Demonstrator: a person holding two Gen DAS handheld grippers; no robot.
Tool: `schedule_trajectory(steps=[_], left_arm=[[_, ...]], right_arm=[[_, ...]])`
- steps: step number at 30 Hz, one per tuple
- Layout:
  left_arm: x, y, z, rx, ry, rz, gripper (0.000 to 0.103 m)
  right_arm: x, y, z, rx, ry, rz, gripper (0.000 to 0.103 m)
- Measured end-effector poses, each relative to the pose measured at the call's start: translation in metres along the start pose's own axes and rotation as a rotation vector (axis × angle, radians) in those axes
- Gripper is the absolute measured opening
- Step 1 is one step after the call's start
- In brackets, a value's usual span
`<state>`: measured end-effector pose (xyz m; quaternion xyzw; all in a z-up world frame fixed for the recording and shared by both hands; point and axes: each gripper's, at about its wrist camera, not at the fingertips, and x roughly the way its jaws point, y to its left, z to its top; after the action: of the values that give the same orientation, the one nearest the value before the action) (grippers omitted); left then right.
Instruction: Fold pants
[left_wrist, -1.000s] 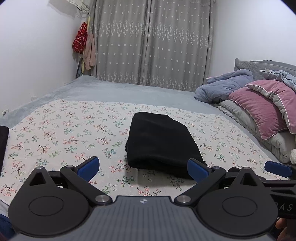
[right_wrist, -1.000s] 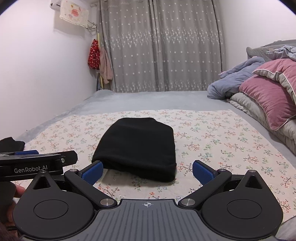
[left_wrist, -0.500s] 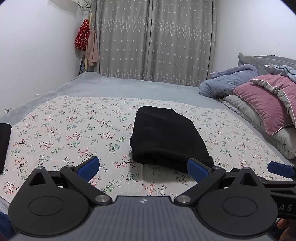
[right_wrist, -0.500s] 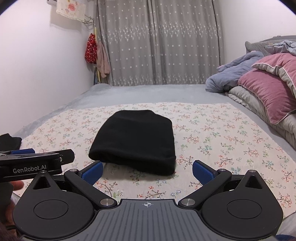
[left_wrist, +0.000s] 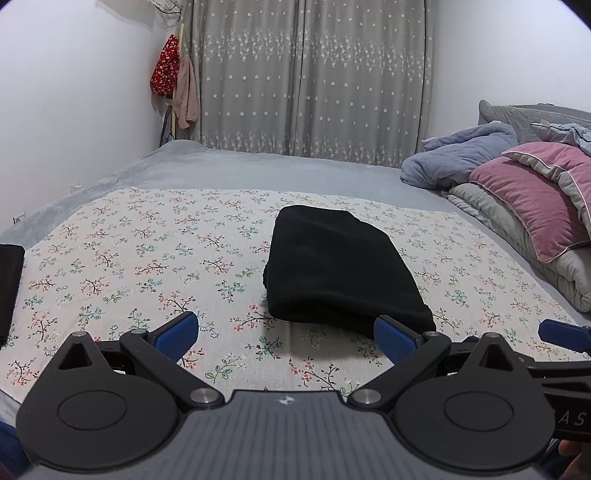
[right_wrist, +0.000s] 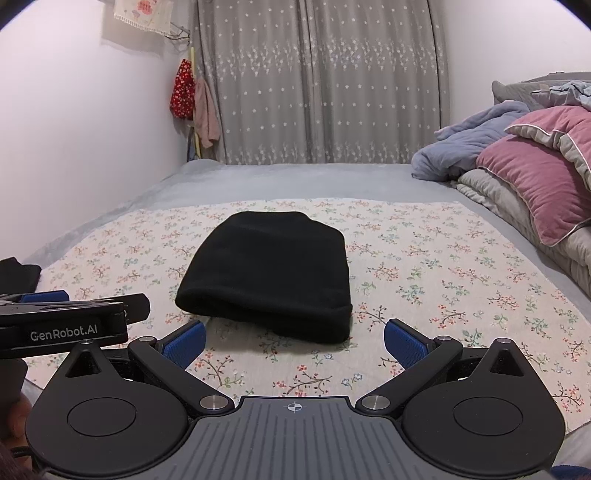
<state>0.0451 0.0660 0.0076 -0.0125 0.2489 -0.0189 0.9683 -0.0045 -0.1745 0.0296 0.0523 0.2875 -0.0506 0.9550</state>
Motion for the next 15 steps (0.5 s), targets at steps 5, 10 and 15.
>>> schedule_trajectory(steps=[5,10,15], left_arm=[[0.0008,-0.0007,-0.0001,0.006,0.001,0.0,0.103],[0.0005,-0.0019,-0.0007,0.017,-0.004,0.01,0.103],[0.0006,-0.0018,-0.0011,0.027,-0.01,0.011,0.103]], right_arm=[[0.0003,-0.0009,-0.0009,-0.001,0.004,-0.003,0.103],[-0.0002,-0.0005,-0.0013,-0.002,0.005,-0.003,0.103],[0.0001,-0.0012,-0.002,0.0,0.008,0.0,0.103]])
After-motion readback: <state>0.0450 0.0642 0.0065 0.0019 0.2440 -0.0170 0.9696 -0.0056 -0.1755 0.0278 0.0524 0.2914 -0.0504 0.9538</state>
